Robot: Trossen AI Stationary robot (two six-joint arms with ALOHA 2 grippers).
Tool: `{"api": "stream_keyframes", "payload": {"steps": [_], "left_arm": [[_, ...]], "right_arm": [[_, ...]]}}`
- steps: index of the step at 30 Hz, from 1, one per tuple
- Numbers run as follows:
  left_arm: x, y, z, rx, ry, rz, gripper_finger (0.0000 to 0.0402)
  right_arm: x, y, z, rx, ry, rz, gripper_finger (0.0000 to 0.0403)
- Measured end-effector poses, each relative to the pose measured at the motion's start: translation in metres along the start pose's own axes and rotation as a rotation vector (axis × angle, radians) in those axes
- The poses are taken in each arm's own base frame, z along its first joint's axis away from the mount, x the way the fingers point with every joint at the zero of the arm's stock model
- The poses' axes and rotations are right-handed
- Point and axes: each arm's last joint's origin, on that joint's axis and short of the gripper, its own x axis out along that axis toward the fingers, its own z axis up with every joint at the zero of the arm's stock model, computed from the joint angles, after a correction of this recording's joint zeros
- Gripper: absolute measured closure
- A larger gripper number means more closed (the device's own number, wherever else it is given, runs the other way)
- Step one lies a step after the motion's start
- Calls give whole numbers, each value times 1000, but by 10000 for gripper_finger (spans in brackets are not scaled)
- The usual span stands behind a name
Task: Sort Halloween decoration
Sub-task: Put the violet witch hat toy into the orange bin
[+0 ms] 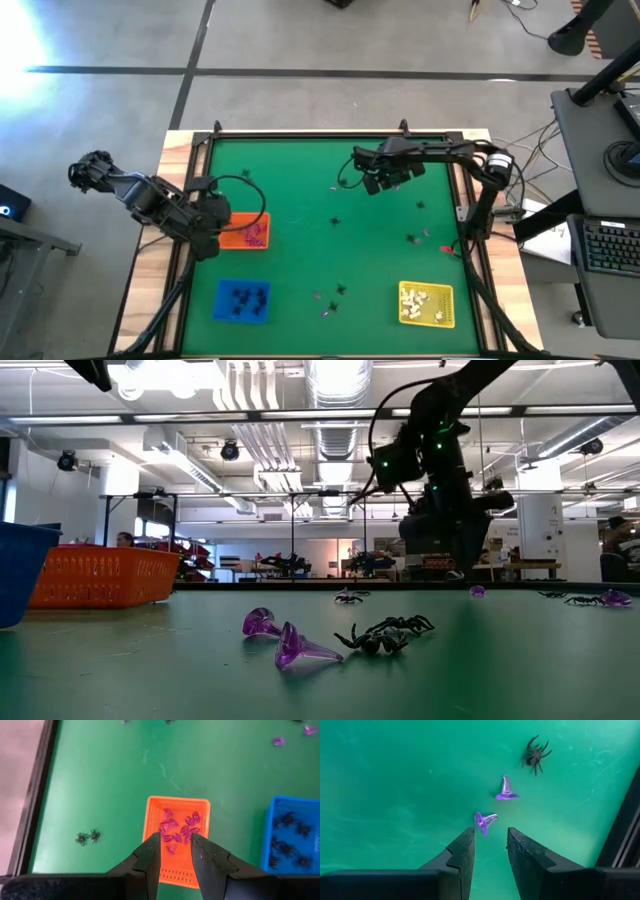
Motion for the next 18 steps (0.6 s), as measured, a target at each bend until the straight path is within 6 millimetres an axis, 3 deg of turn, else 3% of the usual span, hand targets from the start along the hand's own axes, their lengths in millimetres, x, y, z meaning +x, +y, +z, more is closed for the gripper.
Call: {"api": "stream_keyframes", "payload": {"steps": [18], "left_arm": [[0,1,0,-31,-6,21,312]], "right_arm": [[31,-3,-5,-4,65,32,296]]}}
